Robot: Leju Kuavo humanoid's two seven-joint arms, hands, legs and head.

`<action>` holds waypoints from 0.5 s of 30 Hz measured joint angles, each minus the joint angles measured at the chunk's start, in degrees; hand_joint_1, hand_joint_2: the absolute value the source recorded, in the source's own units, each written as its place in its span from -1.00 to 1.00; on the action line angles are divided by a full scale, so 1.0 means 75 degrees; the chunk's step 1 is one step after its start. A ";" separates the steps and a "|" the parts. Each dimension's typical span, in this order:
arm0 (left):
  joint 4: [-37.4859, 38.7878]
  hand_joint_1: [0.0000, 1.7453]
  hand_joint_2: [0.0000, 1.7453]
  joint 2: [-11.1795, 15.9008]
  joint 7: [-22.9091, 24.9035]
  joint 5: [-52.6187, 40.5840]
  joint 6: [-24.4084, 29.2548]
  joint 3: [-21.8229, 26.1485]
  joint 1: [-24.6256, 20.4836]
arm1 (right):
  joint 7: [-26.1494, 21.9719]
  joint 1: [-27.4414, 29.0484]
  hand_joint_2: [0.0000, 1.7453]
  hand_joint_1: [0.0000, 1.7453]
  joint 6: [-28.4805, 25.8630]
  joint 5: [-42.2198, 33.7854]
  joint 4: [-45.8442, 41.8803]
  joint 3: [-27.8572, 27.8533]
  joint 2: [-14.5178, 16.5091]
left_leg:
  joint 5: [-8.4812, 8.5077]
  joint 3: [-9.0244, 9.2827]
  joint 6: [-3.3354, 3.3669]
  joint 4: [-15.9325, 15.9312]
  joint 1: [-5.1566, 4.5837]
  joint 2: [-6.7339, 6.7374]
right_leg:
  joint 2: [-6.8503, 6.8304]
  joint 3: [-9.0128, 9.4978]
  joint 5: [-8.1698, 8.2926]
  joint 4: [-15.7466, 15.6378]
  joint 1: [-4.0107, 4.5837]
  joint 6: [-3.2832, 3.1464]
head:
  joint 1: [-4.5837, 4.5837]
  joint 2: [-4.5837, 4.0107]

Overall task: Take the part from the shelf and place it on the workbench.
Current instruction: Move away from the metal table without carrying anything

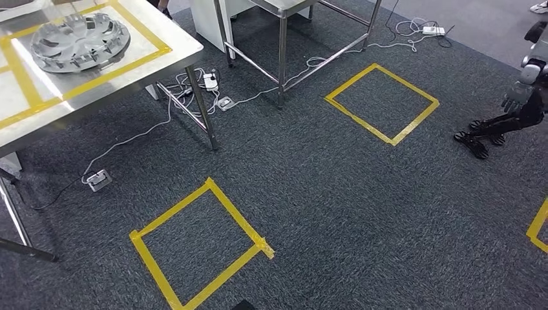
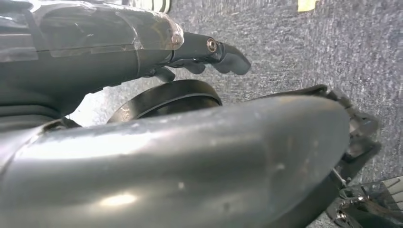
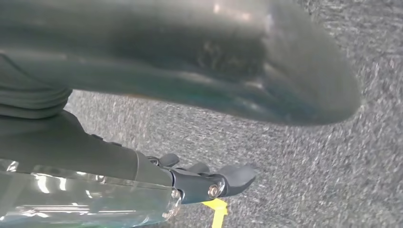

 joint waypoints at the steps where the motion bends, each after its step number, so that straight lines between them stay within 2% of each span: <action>1: 0.0000 -1.00 -1.00 0.0006 0.0004 0.0000 -0.0017 0.0000 -0.0008 | -0.0007 -0.0019 -1.00 -1.00 0.0010 0.0010 0.0007 0.0000 -0.0003 | -0.0174 -0.0116 -0.0014 0.0267 0.0005 -0.0249 | 0.0069 0.0031 0.0023 -0.0050 -0.0016 -0.0054 | -0.0010 0.0000; 2: 0.0001 -1.00 -1.00 0.0014 0.0007 -0.0001 -0.0040 0.0000 -0.0010 | -0.0012 -0.0044 -1.00 -1.00 0.0016 0.0023 0.0012 0.0000 -0.0003 | -0.0400 -0.0328 -0.0013 0.0693 0.0011 -0.0514 | 0.0144 0.0046 0.0034 -0.0075 -0.0025 -0.0096 | -0.0020 0.0000; 3: 0.0002 -1.00 -1.00 0.0022 0.0007 -0.0001 -0.0063 0.0000 -0.0003 | -0.0013 -0.0073 -1.00 -1.00 0.0020 0.0036 0.0015 0.0000 -0.0004 | -0.0628 -0.0616 -0.0005 0.1219 0.0005 -0.0633 | 0.0236 0.0050 0.0033 -0.0081 -0.0018 -0.0127 | -0.0023 0.0000; 4: 0.0004 -1.00 -1.00 0.0030 0.0011 -0.0003 -0.0085 -0.0001 0.0008 | -0.0013 -0.0092 -1.00 -1.00 0.0020 0.0046 0.0017 0.0000 -0.0004 | -0.0773 -0.0893 -0.0001 0.1690 -0.0001 -0.0653 | 0.0340 0.0053 0.0027 -0.0078 -0.0004 -0.0144 | -0.0026 0.0000; 5: 0.0004 -1.00 -1.00 0.0036 0.0016 -0.0006 -0.0102 -0.0002 0.0019 | -0.0012 -0.0096 -1.00 -1.00 0.0021 0.0052 0.0018 0.0000 -0.0005 | -0.0783 -0.1095 0.0003 0.1970 -0.0004 -0.0649 | 0.0446 0.0062 0.0019 -0.0073 0.0009 -0.0152 | -0.0026 0.0000; 6: 0.0004 -1.00 -1.00 0.0039 0.0021 -0.0010 -0.0114 -0.0004 0.0027 | -0.0006 -0.0093 -1.00 -1.00 0.0022 0.0054 0.0020 0.0000 -0.0006 | -0.0621 -0.1168 0.0011 0.1969 -0.0004 -0.0652 | 0.0561 0.0078 0.0007 -0.0064 0.0017 -0.0153 | -0.0026 0.0000; 7: 0.0003 -1.00 -1.00 0.0042 0.0026 -0.0018 -0.0123 -0.0005 0.0030 | 0.0001 -0.0090 -1.00 -1.00 0.0025 0.0055 0.0025 0.0000 -0.0005 | -0.0327 -0.1098 0.0024 0.1688 -0.0003 -0.0680 | 0.0675 0.0100 -0.0009 -0.0049 0.0019 -0.0145 | -0.0026 0.0000; 8: 0.0002 -1.00 -1.00 0.0044 0.0025 -0.0025 -0.0133 -0.0007 0.0030 | 0.0009 -0.0088 -1.00 -1.00 0.0031 0.0055 0.0030 0.0000 -0.0004 | 0.0026 -0.0932 0.0040 0.1225 0.0003 -0.0795 | 0.0788 0.0120 -0.0035 -0.0027 0.0013 -0.0129 | -0.0026 0.0000; 9: 0.0002 -1.00 -1.00 0.0046 0.0024 -0.0031 -0.0145 -0.0007 0.0029 | 0.0017 -0.0093 -1.00 -1.00 0.0036 0.0056 0.0035 0.0000 -0.0001 | 0.0293 -0.0751 0.0061 0.0757 0.0023 -0.1012 | 0.0894 0.0124 -0.0071 0.0016 0.0017 -0.0097 | -0.0026 0.0000; 10: 0.0003 -1.00 -1.00 0.0049 0.0023 -0.0034 -0.0156 -0.0008 0.0028 | 0.0025 -0.0102 -1.00 -1.00 0.0042 0.0058 0.0039 0.0000 0.0001 | 0.0427 -0.0595 0.0076 0.0390 0.0040 -0.1192 | 0.0997 0.0107 -0.0104 0.0062 0.0010 -0.0058 | -0.0026 0.0000; 11: 0.0003 -1.00 -1.00 0.0053 0.0021 -0.0035 -0.0164 -0.0009 0.0029 | 0.0032 -0.0109 -1.00 -1.00 0.0047 0.0060 0.0041 0.0000 0.0002 | 0.0461 -0.0506 0.0091 0.0176 0.0046 -0.1331 | 0.1094 0.0077 -0.0125 0.0096 -0.0008 -0.0011 | -0.0026 0.0000; 12: 0.0004 -1.00 -1.00 0.0060 0.0024 -0.0034 -0.0171 -0.0014 0.0031 | 0.0041 -0.0112 -1.00 -1.00 0.0052 0.0062 0.0043 0.0000 0.0004 | 0.0413 -0.0466 0.0112 0.0103 0.0040 -0.1361 | 0.1191 0.0043 -0.0129 0.0112 -0.0028 0.0040 | -0.0026 0.0000; 13: 0.0003 -1.00 -1.00 0.0067 0.0047 -0.0034 -0.0174 -0.0024 0.0030 | 0.0056 -0.0107 -1.00 -1.00 0.0055 0.0063 0.0045 0.0001 0.0004 | 0.0396 -0.0432 0.0138 0.0059 0.0030 -0.1258 | 0.1303 0.0015 -0.0119 0.0103 -0.0056 0.0086 | -0.0028 0.0000; 14: 0.0002 -1.00 -1.00 0.0073 0.0082 -0.0034 -0.0176 -0.0034 0.0030 | 0.0071 -0.0095 -1.00 -1.00 0.0060 0.0063 0.0048 0.0003 0.0010 | 0.0403 -0.0402 0.0172 0.0029 0.0026 -0.1147 | 0.1326 0.0000 -0.0122 0.0110 -0.0069 0.0127 | -0.0027 0.0000; 15: 0.0002 -1.00 -1.00 0.0078 0.0120 -0.0034 -0.0178 -0.0044 0.0030 | 0.0084 -0.0087 -1.00 -1.00 0.0062 0.0064 0.0052 0.0006 0.0020 | 0.0405 -0.0356 0.0211 -0.0010 0.0030 -0.1020 | 0.1213 -0.0043 -0.0178 0.0198 -0.0063 0.0165 | -0.0024 0.0000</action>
